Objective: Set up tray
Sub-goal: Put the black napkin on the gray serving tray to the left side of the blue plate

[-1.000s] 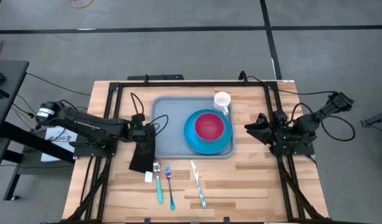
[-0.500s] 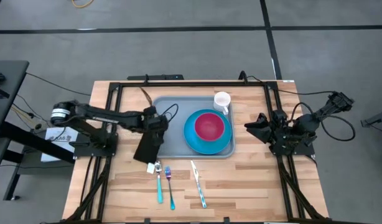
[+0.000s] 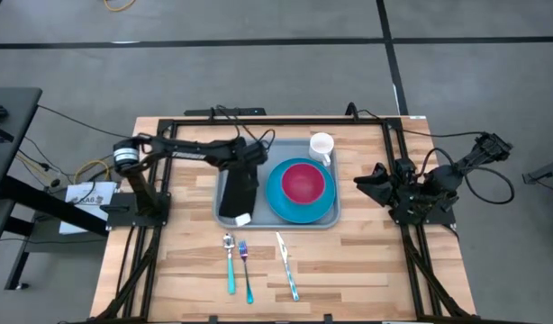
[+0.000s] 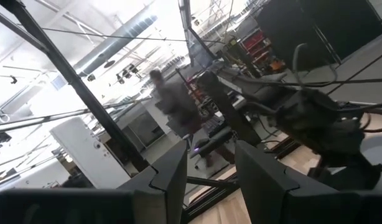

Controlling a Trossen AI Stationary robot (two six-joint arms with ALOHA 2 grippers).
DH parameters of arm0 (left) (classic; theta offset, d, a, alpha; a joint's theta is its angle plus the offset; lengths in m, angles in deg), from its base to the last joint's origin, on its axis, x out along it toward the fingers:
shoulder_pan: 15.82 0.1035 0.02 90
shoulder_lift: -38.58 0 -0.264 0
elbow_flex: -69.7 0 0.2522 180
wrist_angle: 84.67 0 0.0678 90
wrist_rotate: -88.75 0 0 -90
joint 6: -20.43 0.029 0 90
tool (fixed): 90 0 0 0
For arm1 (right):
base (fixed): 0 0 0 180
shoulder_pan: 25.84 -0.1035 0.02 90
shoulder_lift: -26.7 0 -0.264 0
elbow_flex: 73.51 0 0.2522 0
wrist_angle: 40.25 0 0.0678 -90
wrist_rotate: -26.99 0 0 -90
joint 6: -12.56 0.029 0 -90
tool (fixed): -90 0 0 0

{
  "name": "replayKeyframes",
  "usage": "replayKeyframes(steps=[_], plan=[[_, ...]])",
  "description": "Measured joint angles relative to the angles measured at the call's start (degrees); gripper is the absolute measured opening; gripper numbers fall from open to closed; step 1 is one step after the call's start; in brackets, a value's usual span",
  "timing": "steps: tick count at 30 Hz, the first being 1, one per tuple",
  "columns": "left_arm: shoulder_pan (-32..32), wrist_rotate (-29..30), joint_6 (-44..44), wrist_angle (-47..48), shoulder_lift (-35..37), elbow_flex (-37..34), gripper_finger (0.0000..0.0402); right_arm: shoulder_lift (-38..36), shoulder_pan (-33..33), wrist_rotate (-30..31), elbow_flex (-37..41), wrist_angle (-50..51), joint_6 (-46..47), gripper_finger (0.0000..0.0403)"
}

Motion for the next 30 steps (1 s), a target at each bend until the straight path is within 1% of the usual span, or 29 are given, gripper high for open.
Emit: replayKeyframes(steps=[5, 10, 13, 17, 25, 30], plan=[[3.17, 0.25, -1.13, 1.31, -1.45, 1.08, 0.0, -0.02, 0.0, 0.0, 0.0, 0.02, -0.02, 0.0127], [5.26, -2.11, 0.81, 1.9, -1.49, 1.08, 0.0, 0.0, 0.0, 0.0, 0.0, 0.11, -0.02, 0.0127], [5.55, -3.34, 1.99, 1.66, -1.49, 1.08, 0.0, 0.0, 0.0, 0.0, 0.0, 0.11, -0.04, 0.0127], [5.35, -3.42, 4.45, 0.66, -1.49, 1.08, 0.0, -0.01, 0.0, -0.02, 0.0, 0.18, -0.05, 0.0127], [5.33, -3.03, 5.71, 0.35, -1.49, 1.08, 0.0, -0.01, 0.0, -0.02, 0.0, 0.28, -0.04, 0.0127], [5.33, -3.26, 5.13, 0.33, -1.49, 1.08, 0.0015, 0.0, 0.0, -0.03, 0.0, 0.27, -0.04, 0.0127]])
